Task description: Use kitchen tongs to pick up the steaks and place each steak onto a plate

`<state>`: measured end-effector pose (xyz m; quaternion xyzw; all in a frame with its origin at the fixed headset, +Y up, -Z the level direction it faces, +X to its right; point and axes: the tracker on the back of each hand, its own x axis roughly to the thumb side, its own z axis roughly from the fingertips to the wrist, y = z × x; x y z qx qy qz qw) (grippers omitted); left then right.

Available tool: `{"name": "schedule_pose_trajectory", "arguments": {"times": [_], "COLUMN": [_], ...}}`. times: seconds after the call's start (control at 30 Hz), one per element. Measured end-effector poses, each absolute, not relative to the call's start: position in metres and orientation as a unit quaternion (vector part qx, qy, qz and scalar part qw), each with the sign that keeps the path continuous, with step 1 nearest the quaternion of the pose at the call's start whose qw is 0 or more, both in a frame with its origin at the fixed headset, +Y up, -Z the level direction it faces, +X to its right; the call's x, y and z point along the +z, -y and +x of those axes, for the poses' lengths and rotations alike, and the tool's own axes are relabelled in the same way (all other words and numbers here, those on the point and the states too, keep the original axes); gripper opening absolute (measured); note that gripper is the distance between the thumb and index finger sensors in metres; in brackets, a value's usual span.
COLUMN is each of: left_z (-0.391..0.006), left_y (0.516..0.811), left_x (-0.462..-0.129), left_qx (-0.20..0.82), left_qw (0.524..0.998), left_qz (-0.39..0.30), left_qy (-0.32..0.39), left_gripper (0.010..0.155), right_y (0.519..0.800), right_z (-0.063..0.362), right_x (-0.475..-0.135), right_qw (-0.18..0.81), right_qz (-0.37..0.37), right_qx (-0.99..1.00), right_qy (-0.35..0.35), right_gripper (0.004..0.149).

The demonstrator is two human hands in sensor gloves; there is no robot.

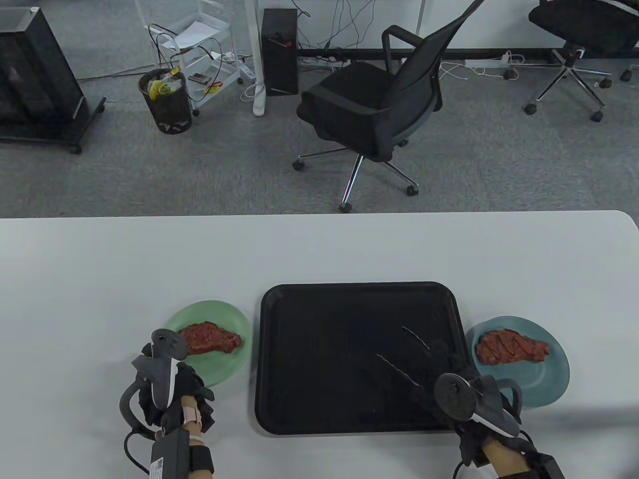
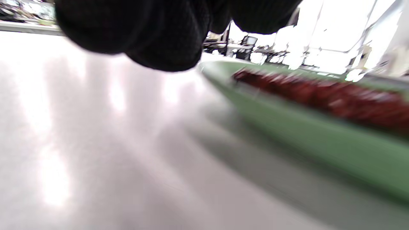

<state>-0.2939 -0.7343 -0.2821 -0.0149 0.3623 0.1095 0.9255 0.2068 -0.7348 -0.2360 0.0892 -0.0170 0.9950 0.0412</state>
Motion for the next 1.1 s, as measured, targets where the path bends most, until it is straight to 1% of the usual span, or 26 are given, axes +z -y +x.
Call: {"name": "schedule_pose_trajectory", "arguments": {"times": [0.07, 0.1, 0.17, 0.23, 0.3, 0.37, 0.5, 0.53, 0.57, 0.67, 0.8, 0.9, 1.0, 1.1], "left_z": [-0.278, -0.27, -0.251, -0.224, -0.202, -0.181, -0.152, -0.148, -0.146, -0.143, -0.142, -0.142, -0.141, -0.138], "left_y": [0.727, 0.726, 0.722, 0.722, 0.723, 0.726, 0.738, 0.74, 0.739, 0.736, 0.742, 0.745, 0.749, 0.751], "left_x": [-0.281, -0.281, -0.277, -0.272, -0.268, -0.264, -0.262, -0.263, -0.263, -0.263, -0.262, -0.263, -0.264, -0.264], "left_qx": [0.188, 0.221, 0.294, 0.371, 0.415, 0.442, 0.44, 0.433, 0.429, 0.429, 0.43, 0.434, 0.444, 0.436], "left_qw": [0.938, 0.937, 0.929, 0.911, 0.896, 0.887, 0.893, 0.898, 0.9, 0.901, 0.9, 0.898, 0.892, 0.896], "left_qz": [0.013, 0.024, 0.052, 0.071, 0.07, 0.054, 0.041, 0.023, 0.012, 0.026, 0.02, 0.019, 0.018, 0.024], "left_qy": [-0.292, -0.269, -0.217, -0.165, -0.142, -0.119, -0.085, -0.076, -0.075, -0.066, -0.069, -0.071, -0.076, -0.079], "left_gripper": [0.065, 0.065, 0.064, 0.064, 0.064, 0.064, 0.064, 0.064, 0.064, 0.064, 0.063, 0.064, 0.063, 0.064], "right_y": [0.733, 0.733, 0.731, 0.729, 0.728, 0.728, 0.727, 0.728, 0.728, 0.73, 0.736, 0.748, 0.758, 0.766], "right_z": [0.207, 0.207, 0.207, 0.207, 0.208, 0.208, 0.211, 0.211, 0.211, 0.211, 0.209, 0.207, 0.203, 0.2], "right_x": [-0.235, -0.234, -0.232, -0.23, -0.229, -0.229, -0.227, -0.227, -0.227, -0.229, -0.232, -0.236, -0.238, -0.241], "right_qw": [0.042, 0.043, 0.046, 0.051, 0.056, 0.065, 0.077, 0.08, 0.082, 0.087, 0.085, 0.052, -0.02, -0.063], "right_qz": [0.09, 0.09, 0.092, 0.094, 0.092, 0.086, 0.079, 0.078, 0.078, 0.075, 0.054, 0.034, 0.021, 0.006], "right_qx": [0.995, 0.995, 0.994, 0.994, 0.994, 0.994, 0.994, 0.993, 0.993, 0.993, 0.995, 0.998, 1.0, 0.998], "right_qy": [0.02, 0.021, 0.025, 0.029, 0.031, 0.026, 0.025, 0.025, 0.026, 0.025, 0.024, 0.001, -0.003, -0.022], "right_gripper": [0.092, 0.093, 0.092, 0.093, 0.093, 0.093, 0.093, 0.093, 0.093, 0.093, 0.094, 0.094, 0.094, 0.092]}}
